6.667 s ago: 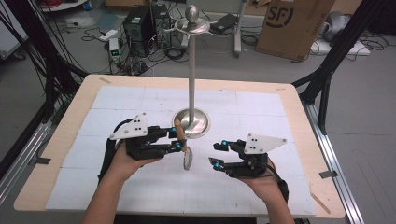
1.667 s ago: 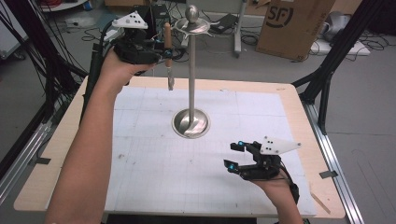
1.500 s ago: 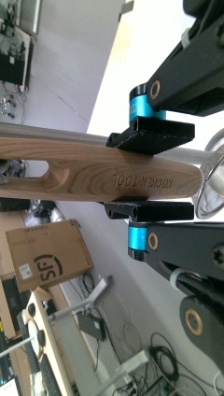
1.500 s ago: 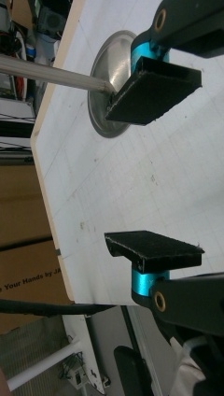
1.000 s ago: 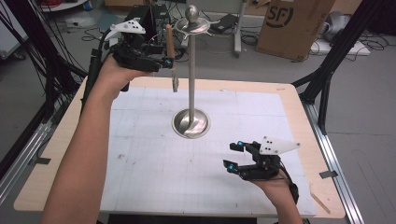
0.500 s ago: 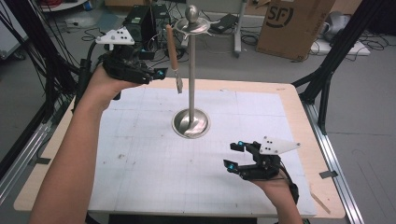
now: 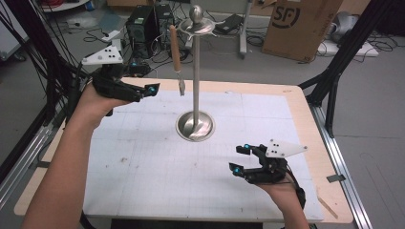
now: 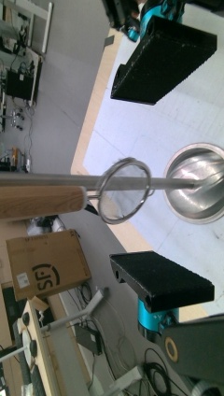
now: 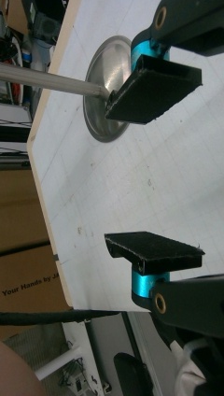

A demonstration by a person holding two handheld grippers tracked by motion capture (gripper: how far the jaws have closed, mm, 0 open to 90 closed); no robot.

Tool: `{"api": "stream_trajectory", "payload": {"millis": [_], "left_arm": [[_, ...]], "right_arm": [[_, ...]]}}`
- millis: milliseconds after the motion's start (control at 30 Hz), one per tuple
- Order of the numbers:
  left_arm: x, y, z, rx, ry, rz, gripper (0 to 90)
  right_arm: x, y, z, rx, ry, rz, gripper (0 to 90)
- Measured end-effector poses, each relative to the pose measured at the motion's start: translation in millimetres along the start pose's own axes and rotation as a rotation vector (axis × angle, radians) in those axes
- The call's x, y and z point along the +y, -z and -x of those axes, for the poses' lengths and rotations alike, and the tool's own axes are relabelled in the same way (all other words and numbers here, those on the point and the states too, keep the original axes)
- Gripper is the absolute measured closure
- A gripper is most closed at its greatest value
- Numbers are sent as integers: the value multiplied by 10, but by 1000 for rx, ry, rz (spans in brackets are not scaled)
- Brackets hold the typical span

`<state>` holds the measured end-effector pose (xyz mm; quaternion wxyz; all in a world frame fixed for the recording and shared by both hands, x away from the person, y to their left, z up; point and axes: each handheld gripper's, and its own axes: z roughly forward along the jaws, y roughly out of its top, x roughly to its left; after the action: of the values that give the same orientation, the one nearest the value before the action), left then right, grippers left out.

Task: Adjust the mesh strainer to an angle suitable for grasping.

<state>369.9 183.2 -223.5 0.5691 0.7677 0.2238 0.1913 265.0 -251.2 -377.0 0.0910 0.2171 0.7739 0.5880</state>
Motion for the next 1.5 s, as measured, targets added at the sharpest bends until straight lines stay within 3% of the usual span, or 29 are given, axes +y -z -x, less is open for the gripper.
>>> {"api": "stream_trajectory", "payload": {"millis": [133, 333, 500, 867, 1200, 1500], "left_arm": [[-131, 3, 35, 9, -19, -27, 171], [-305, 33, 96, -4, -20, -22, 170], [-492, 23, 153, -22, -18, -46, 170], [-884, 74, 373, -11, -30, -32, 170], [-1238, 152, 525, 20, 2, -4, 170], [-1389, 183, 711, 29, -19, -3, 170]], "right_arm": [[-11, 2, 10, -4, -7, -4, 336], [-24, 38, 39, -23, -18, -1, 327], [-41, 60, 63, -33, -35, 1, 317], [-60, 74, 86, -45, -42, 6, 297], [-66, 82, 102, -49, -42, 10, 286], [-72, 81, 105, -50, -42, 8, 274]]}}
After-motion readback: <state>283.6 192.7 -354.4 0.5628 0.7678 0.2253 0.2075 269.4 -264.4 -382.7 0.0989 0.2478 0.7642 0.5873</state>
